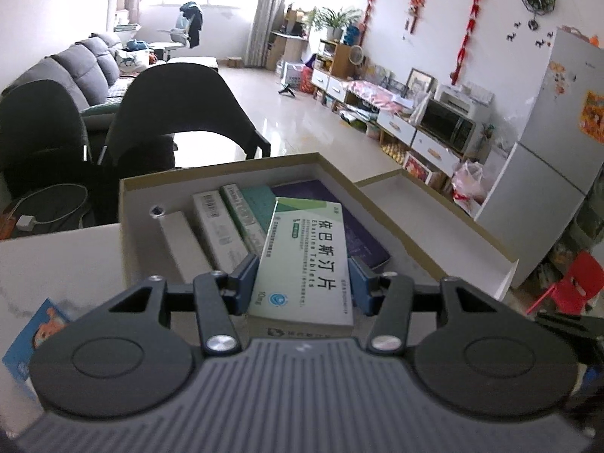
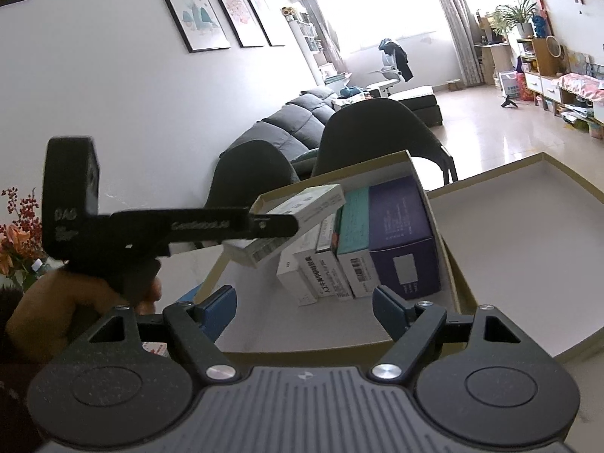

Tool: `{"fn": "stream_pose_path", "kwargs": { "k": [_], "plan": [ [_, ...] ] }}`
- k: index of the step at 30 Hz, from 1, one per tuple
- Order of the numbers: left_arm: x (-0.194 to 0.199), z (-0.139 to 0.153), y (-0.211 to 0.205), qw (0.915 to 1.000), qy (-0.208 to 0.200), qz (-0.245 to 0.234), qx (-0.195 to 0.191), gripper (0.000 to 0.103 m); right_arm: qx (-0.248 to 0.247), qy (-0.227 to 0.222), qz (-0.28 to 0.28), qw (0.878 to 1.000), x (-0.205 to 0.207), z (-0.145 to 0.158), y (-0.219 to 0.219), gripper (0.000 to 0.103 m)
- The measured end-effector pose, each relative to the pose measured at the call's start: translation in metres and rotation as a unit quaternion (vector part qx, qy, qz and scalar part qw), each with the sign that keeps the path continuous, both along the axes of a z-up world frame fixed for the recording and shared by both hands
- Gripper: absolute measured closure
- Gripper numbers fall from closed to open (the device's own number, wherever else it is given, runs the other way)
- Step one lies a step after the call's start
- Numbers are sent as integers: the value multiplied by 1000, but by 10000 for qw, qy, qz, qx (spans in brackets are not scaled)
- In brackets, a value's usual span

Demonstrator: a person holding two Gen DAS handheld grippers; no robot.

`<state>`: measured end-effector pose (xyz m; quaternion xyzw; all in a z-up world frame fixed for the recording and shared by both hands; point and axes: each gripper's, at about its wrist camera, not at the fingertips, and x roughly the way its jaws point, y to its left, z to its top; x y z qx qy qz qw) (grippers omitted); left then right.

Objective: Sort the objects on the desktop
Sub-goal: 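Lower the tablet box into the beige box onto the standing boxes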

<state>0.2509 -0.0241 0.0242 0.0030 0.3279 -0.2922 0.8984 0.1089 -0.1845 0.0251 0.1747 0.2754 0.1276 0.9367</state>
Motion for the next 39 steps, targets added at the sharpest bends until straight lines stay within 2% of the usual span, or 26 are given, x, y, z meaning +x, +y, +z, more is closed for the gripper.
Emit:
{"fn": "stream_pose_path", "kwargs": {
  "k": [8, 15, 22, 25, 29, 31, 35, 39],
  "plan": [
    [26, -5, -28, 9994, 205, -16, 266, 54, -21, 26, -117, 9999, 2, -2, -7, 21],
    [45, -15, -38, 9976, 607, 229, 225, 54, -30, 26, -152, 9999, 4, -3, -13, 21],
    [57, -27, -39, 9901, 1245, 508, -411, 54, 16, 42, -194, 9998, 4, -3, -17, 21],
    [58, -31, -41, 9871, 1414, 502, -561, 53, 14, 41, -195, 9998, 4, -3, -18, 21],
    [56, -32, -42, 9869, 1448, 354, -616, 45, 25, 39, -227, 9997, 2, -2, -20, 21],
    [56, -31, -43, 9875, 1447, 212, -580, 35, 35, 38, -231, 9997, 2, -2, -21, 21],
    [53, -24, -42, 9905, 1297, -199, -405, 32, 53, 36, -231, 9997, 1, -2, -23, 21],
    [43, -14, -36, 9940, 915, -584, -148, 34, 72, 19, -241, 9997, 0, -1, -25, 21]
  ]
}}
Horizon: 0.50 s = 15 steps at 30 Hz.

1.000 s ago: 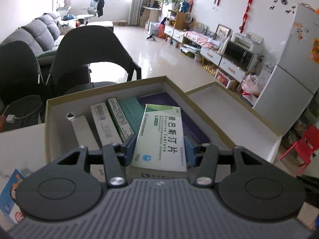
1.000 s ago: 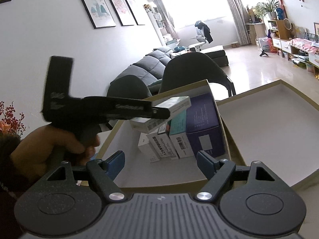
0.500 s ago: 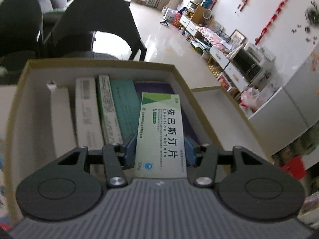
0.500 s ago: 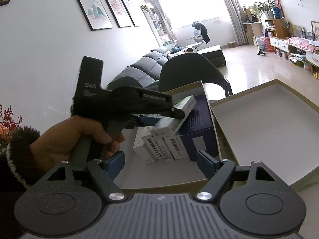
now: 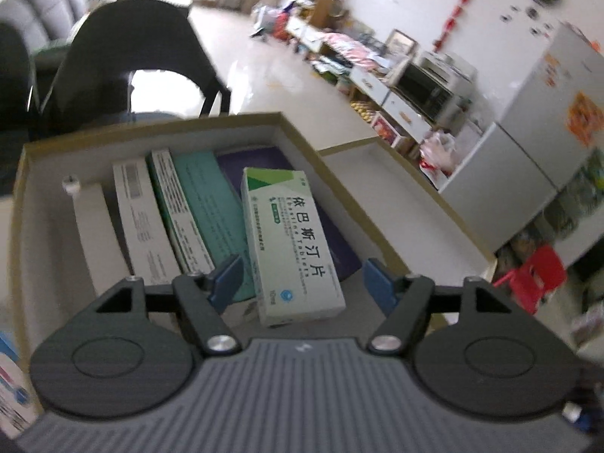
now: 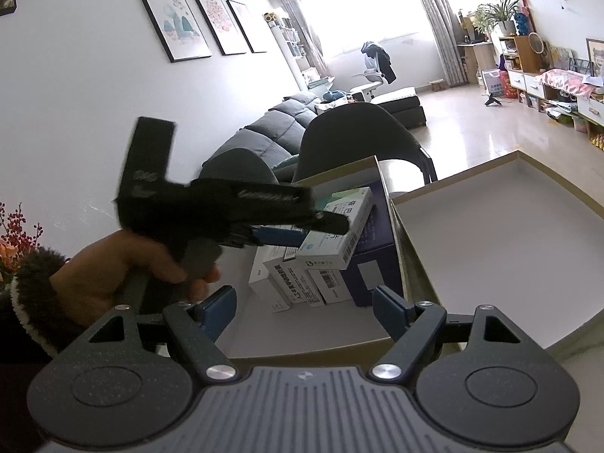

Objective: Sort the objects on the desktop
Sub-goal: 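Lower the tablet box into the beige box onto the standing boxes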

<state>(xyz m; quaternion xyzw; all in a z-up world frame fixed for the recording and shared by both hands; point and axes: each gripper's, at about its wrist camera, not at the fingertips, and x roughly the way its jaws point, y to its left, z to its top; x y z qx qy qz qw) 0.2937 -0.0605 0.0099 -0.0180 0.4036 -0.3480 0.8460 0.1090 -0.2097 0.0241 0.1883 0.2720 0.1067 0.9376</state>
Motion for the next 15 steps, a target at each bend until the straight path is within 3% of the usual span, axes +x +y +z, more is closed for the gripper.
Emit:
{"fn": "stream_pose_path", "kwargs": {
  "k": [6, 11, 15],
  "plan": [
    [-13, 3, 2, 9967, -348, -613, 397, 36, 19, -2, -16, 10000, -1, 0, -2, 21],
    [-18, -4, -6, 9898, -558, -901, 953, 52, 22, -5, -7, 10000, -1, 0, -2, 21],
    [-14, -10, -11, 9888, -509, -934, 1046, 62, 14, -6, 1, 10000, -1, 0, -2, 21]
  ]
}}
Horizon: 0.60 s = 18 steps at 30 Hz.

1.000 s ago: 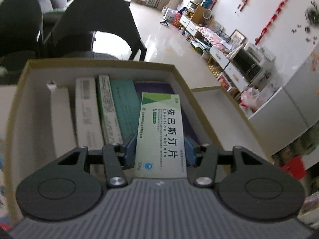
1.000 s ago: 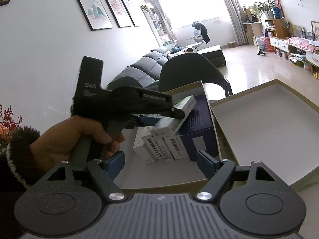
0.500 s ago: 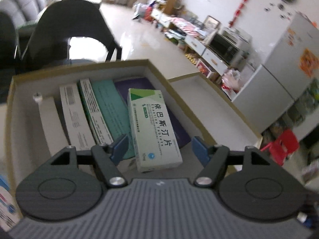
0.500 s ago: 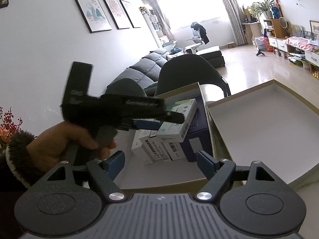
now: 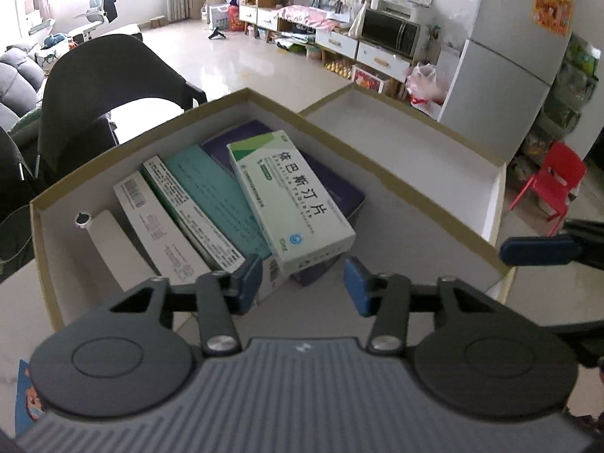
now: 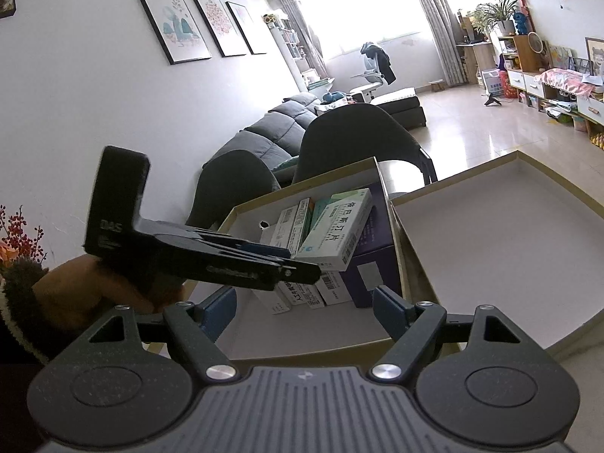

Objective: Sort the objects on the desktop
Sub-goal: 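Lower the tablet box into the beige box onto the standing boxes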

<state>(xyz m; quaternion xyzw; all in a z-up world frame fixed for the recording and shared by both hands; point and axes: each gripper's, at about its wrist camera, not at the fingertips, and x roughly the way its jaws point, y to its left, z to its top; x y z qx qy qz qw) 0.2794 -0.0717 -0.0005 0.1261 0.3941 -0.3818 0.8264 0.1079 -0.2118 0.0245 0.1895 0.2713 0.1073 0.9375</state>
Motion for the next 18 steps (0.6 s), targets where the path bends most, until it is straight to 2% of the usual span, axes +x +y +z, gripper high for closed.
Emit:
{"fn": "stream_pose_path", "kwargs": {
  "k": [9, 18],
  "plan": [
    [10, 0, -12, 9999, 7, 68, -132, 65, -19, 30, -99, 9999, 0, -1, -4, 21],
    [27, 2, -28, 9999, -60, 52, -93, 66, -12, 76, -129, 9999, 3, -4, -6, 21]
  ]
}}
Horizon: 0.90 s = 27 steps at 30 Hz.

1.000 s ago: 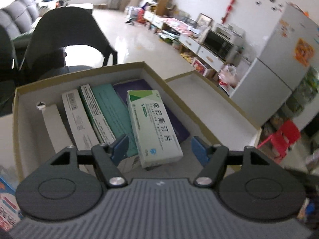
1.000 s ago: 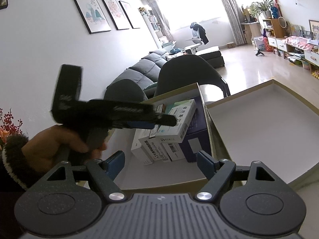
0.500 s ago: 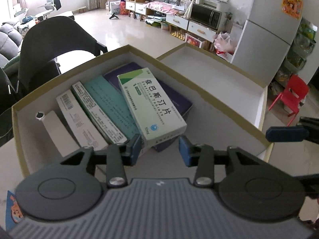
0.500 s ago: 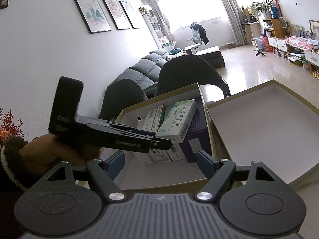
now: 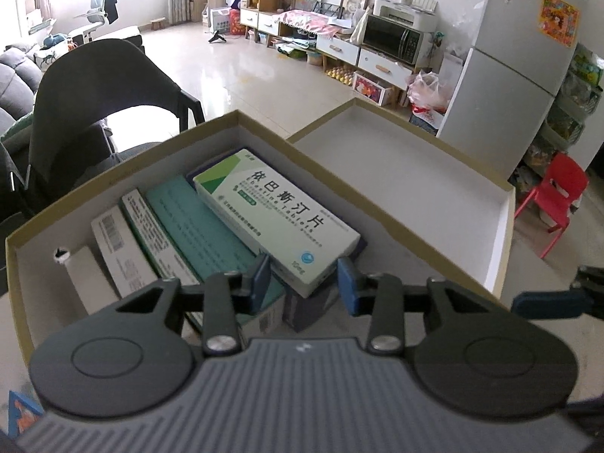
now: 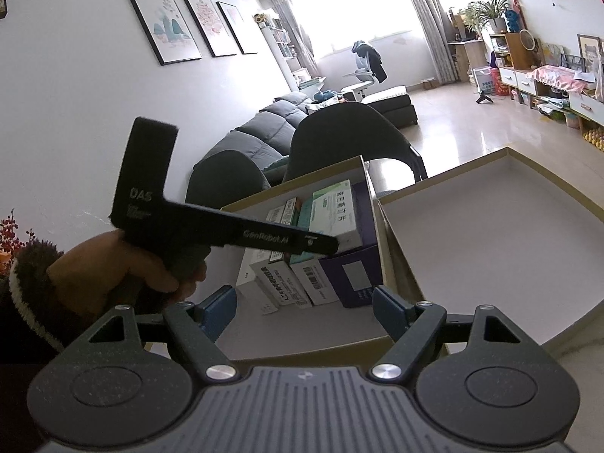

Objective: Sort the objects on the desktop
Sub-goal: 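Lower the tablet box into the beige box onto the standing boxes, then open the left gripper to release the tablet box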

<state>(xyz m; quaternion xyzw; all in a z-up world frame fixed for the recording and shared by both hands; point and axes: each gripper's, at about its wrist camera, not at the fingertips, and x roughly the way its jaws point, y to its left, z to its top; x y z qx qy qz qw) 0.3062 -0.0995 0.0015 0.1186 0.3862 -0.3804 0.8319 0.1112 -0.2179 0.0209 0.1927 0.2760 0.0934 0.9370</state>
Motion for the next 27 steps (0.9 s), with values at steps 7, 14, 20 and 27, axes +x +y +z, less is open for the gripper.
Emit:
{"fn": "stream_pose_path", "kwargs": {
  "k": [7, 14, 20, 27],
  "plan": [
    [14, -1, -5, 10000, -15, 22, 76, 66, -4, 11, -9, 10000, 2, 0, 1, 21],
    [21, -2, -9, 10000, -8, 52, 70, 66, -15, 12, -16, 10000, 2, 0, 1, 21],
    [25, -4, -10, 10000, 68, -42, 2, 61, -17, 23, -41, 10000, 1, -2, 2, 20],
    [34, -2, -14, 9996, -123, -253, -1, 24, -44, 50, -53, 10000, 0, 0, 3, 20]
  ]
}}
